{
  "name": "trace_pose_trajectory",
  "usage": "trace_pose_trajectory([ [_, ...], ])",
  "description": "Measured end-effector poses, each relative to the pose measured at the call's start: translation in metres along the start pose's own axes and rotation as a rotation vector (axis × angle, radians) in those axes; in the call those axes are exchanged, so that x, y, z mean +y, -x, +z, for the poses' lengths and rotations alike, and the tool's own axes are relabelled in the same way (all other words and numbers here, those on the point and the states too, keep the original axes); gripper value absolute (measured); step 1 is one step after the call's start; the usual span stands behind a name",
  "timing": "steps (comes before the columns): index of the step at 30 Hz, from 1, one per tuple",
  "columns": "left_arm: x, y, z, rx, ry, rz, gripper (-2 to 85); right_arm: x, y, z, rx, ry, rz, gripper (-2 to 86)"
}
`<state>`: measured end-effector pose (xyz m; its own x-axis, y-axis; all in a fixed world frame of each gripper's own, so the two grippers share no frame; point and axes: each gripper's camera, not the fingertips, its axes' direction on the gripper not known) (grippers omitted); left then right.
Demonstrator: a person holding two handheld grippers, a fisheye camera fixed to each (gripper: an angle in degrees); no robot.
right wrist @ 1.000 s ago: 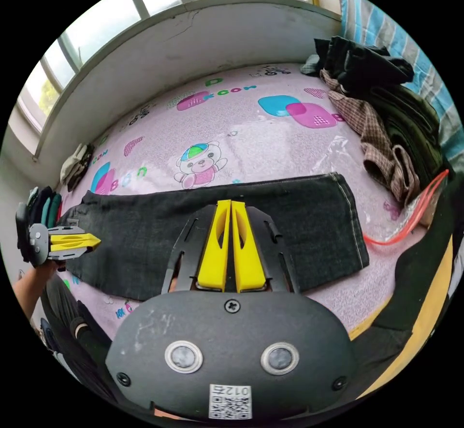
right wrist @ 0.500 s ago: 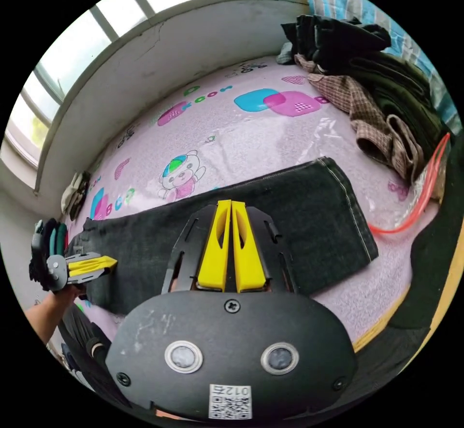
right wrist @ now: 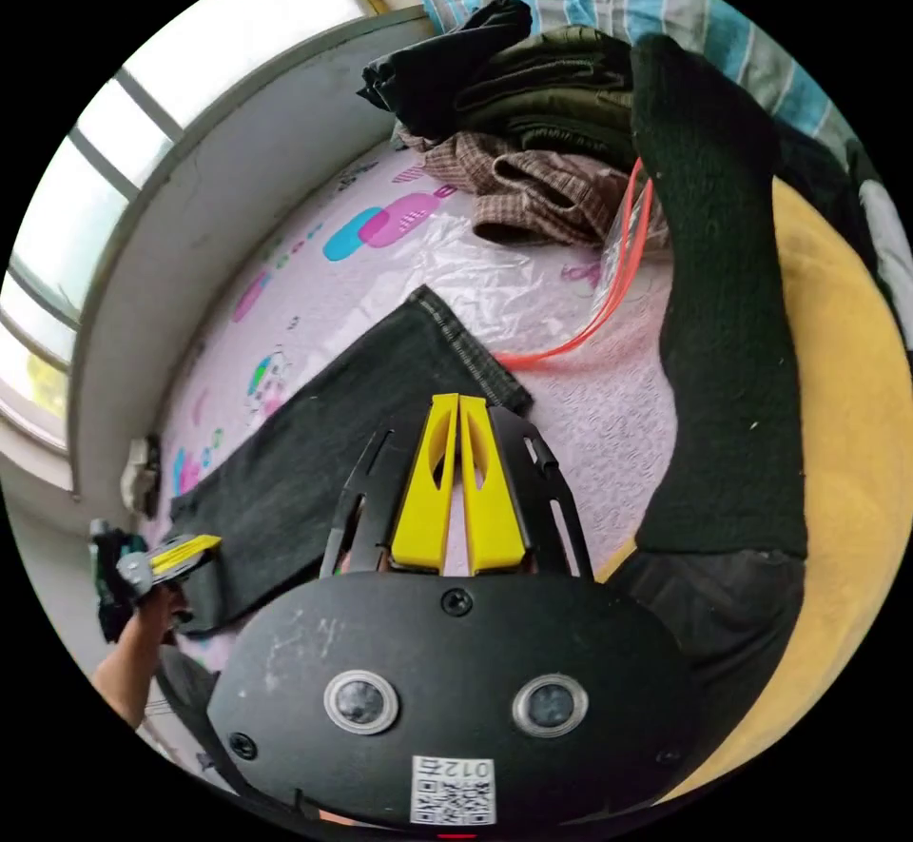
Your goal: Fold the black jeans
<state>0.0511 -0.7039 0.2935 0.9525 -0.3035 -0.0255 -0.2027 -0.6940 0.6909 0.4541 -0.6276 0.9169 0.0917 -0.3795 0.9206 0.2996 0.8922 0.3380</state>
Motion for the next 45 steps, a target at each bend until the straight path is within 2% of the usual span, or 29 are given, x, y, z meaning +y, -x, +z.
trace_pose_trajectory([
  [2, -0.001, 0.004, 0.007, 0.009, -0.003, -0.004, 0.6, 0.008, 0.004, -0.015, -0.116, 0.026, -0.010, -0.8],
  [4, -0.002, 0.010, 0.016, 0.024, -0.007, -0.013, 0.6, 0.014, 0.014, -0.022, -0.120, 0.063, -0.061, -0.8],
  [8, -0.005, 0.017, 0.029, 0.032, -0.005, -0.026, 0.6, 0.014, 0.024, -0.012, 0.007, 0.167, -0.163, -0.9],
  [12, -0.011, 0.019, 0.044, 0.009, 0.005, -0.008, 0.6, 0.008, 0.024, -0.023, 0.043, 0.139, -0.176, -0.9],
  [15, -0.015, 0.024, 0.055, 0.011, 0.008, 0.010, 0.7, 0.006, 0.011, -0.036, 0.006, 0.116, -0.079, -0.8],
  [18, -0.026, 0.036, 0.067, 0.059, 0.056, -0.001, 1.0, 0.003, -0.015, -0.062, 0.023, 0.014, 0.092, -0.3],
  [20, -0.037, 0.042, 0.070, 0.101, 0.070, -0.009, 1.3, -0.002, -0.038, -0.080, -0.047, -0.048, 0.200, 0.8],
  [22, -0.058, 0.044, 0.061, 0.175, -0.061, 0.022, 2.1, -0.005, -0.053, -0.085, -0.079, -0.058, 0.273, 5.9],
  [26, -0.114, 0.032, 0.059, 0.221, -0.131, 0.105, 4.2, -0.019, -0.064, -0.093, -0.051, -0.070, 0.301, 9.2],
  [37, -0.300, -0.056, 0.138, 0.246, -0.046, 0.418, 10.3, -0.039, -0.082, -0.104, -0.096, -0.051, 0.309, 8.5],
  [45, -0.367, -0.093, 0.201, 0.240, 0.024, 0.549, 11.8, -0.044, -0.089, -0.116, -0.117, -0.054, 0.338, 8.2],
])
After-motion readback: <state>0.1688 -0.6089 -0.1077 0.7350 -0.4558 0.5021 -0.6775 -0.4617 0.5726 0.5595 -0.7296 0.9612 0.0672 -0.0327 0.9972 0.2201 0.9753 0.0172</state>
